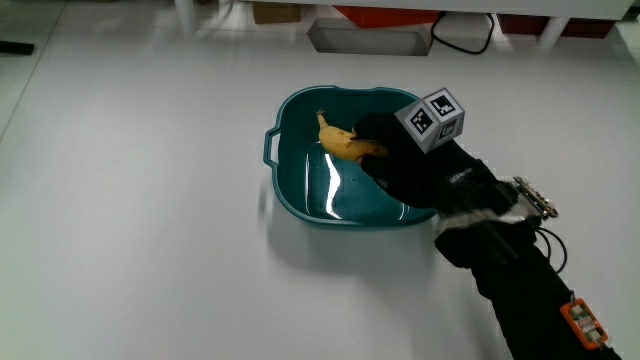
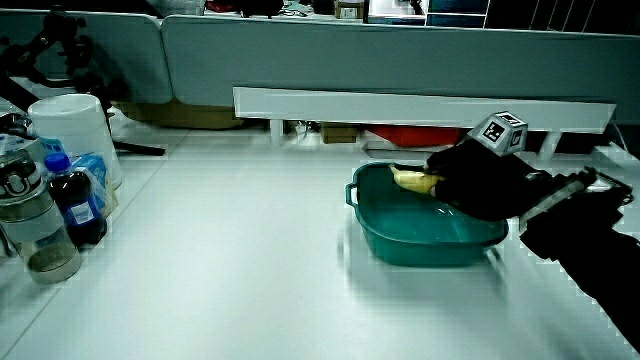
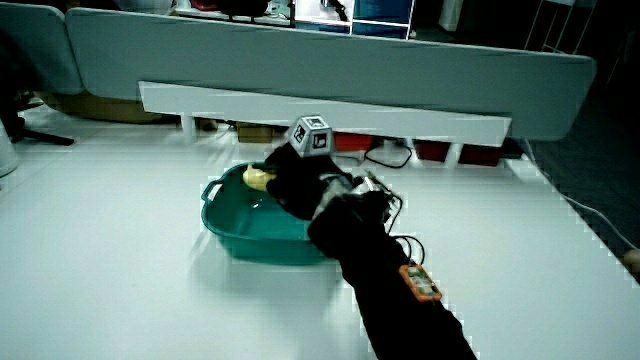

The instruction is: Place banana into plate

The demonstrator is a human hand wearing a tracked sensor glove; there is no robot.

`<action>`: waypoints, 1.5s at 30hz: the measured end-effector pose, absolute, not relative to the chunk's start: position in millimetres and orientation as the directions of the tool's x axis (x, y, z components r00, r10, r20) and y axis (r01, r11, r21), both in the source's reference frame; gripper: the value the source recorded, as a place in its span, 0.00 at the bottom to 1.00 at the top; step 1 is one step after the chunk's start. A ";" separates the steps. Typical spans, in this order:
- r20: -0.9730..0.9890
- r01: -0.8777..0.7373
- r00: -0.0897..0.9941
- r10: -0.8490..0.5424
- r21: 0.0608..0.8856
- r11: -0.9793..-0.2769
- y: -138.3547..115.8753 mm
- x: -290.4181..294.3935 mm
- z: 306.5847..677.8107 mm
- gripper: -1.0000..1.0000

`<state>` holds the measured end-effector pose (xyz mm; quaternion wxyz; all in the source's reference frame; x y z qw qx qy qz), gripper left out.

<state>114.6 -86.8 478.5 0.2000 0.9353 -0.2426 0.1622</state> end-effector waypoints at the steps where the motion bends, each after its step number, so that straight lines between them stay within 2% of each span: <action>1: 0.395 -0.508 0.837 -0.378 0.309 -0.804 -87.5 115.1 486.4 0.50; 10: 0.374 -0.485 0.864 -0.337 0.435 -0.758 -86.8 108.2 533.7 0.50; 15: 0.339 -0.456 0.886 -0.318 0.502 -0.735 -86.4 108.2 548.4 0.50; 18: 0.314 -0.447 0.892 -0.325 0.509 -0.736 -84.6 105.4 550.7 0.50; 23: 0.294 -0.442 0.897 -0.331 0.568 -0.694 -84.1 103.4 566.4 0.50; 34: 0.240 -0.420 0.905 -0.351 0.639 -0.644 -85.5 92.5 580.6 0.50; 42: 0.232 -0.438 0.893 -0.386 0.644 -0.627 -85.4 73.3 580.8 0.50; 45: 0.231 -0.442 0.891 -0.392 0.643 -0.626 -85.7 72.1 580.4 0.45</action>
